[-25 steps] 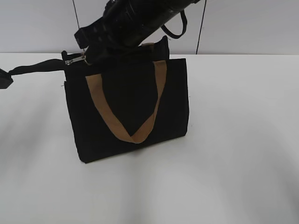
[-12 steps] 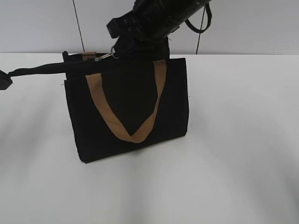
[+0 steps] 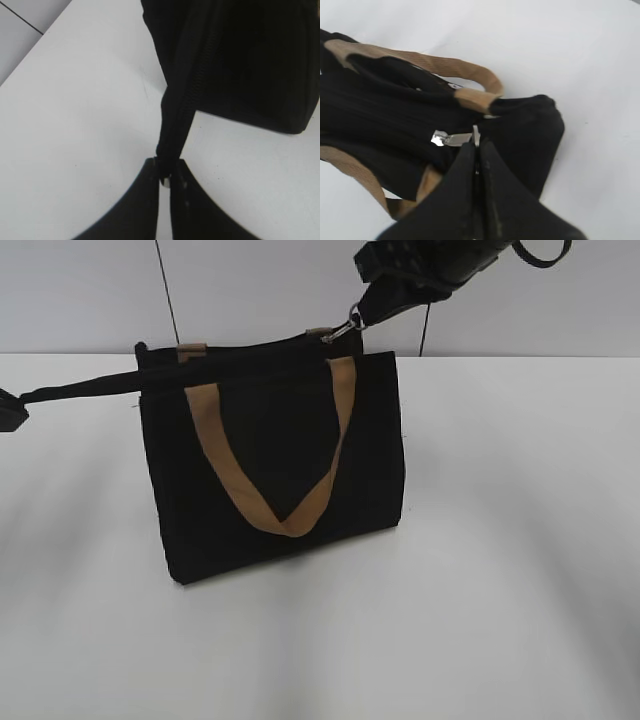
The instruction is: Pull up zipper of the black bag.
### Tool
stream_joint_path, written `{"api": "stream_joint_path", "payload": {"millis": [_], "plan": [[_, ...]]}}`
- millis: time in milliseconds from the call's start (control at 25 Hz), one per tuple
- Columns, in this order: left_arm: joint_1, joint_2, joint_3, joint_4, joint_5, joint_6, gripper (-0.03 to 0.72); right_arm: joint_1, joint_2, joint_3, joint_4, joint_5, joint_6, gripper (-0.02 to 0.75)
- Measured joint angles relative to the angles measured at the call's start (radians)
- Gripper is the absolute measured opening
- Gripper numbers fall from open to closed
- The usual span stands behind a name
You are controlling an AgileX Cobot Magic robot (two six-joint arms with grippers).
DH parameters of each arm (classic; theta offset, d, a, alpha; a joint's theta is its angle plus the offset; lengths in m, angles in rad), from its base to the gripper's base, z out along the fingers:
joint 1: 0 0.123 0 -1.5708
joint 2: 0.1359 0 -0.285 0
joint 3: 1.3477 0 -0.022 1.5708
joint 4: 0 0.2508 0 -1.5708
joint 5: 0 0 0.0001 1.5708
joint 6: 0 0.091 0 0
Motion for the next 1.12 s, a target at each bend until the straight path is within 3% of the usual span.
{"api": "stream_joint_path", "payload": {"millis": [400,560,680,800,920,1120], "plan": [[-0.002,0.000,0.000,-0.010,0.000,0.000,0.027,-0.045,-0.003,0.000,0.022,0.048,-0.070,0.008],[0.000,0.000,0.000,-0.025,-0.009,0.000,0.053,-0.060,-0.005,0.000,0.067,0.050,-0.145,0.238],[0.000,0.000,0.000,-0.069,-0.009,0.000,0.190,-0.063,-0.012,0.000,0.093,0.049,-0.157,0.376],[0.001,0.000,0.000,-0.139,-0.002,-0.001,0.402,-0.063,-0.033,0.000,0.099,0.049,-0.161,0.412],[0.001,0.000,0.000,-0.209,0.019,-0.009,0.560,-0.063,-0.072,0.000,0.101,0.050,-0.162,0.420],[0.001,0.000,0.000,-0.353,0.083,-0.037,0.605,-0.063,-0.151,0.000,0.102,0.090,-0.165,0.421]]}}
